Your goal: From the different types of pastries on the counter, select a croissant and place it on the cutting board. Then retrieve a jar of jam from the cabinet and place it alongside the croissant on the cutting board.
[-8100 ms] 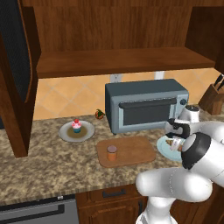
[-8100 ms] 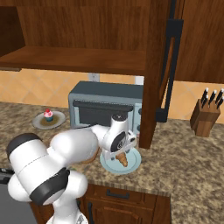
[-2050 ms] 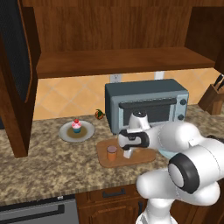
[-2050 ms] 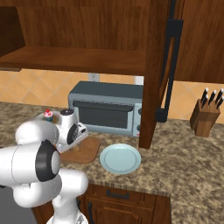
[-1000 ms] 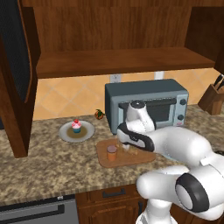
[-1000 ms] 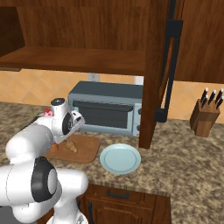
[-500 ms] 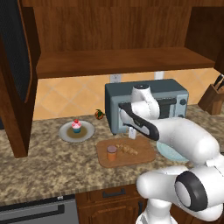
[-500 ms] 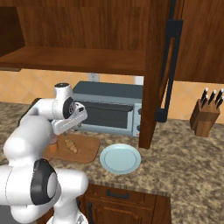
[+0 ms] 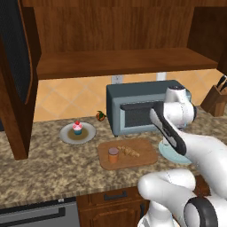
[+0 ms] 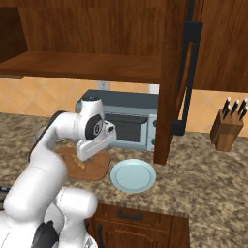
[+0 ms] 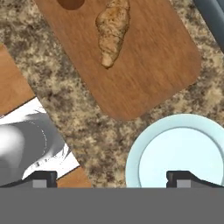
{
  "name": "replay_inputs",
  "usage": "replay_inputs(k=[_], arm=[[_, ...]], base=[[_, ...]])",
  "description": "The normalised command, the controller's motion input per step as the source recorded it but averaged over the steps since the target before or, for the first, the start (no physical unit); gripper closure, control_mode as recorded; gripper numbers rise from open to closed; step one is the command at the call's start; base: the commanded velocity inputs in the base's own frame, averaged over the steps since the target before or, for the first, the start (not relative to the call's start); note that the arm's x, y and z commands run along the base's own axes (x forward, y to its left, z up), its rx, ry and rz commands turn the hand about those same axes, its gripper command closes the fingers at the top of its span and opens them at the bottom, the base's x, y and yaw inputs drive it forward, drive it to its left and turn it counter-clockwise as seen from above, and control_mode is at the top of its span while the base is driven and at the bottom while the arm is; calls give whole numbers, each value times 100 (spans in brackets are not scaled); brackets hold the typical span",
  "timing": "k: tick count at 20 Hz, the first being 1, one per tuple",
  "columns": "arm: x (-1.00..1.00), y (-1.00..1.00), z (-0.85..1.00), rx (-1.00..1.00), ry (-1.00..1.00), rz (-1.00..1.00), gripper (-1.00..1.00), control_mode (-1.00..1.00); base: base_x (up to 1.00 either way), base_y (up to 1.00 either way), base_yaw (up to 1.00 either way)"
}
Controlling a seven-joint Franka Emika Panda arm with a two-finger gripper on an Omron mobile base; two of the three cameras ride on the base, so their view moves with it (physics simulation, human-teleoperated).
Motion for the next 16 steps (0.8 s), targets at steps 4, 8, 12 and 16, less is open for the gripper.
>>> replay_inputs(k=[4,8,12,16], arm=[[-92,-97,-2,0,-9,10,-100,-100],[-83,-93,-2,0,-7,11,-100,-100],[-72,-87,-8,0,-2,10,-100,-100],[-68,-72,-16,-2,0,9,-100,-100]], base=[[0,0,0],[0,0,0],[0,0,0],[0,0,0]])
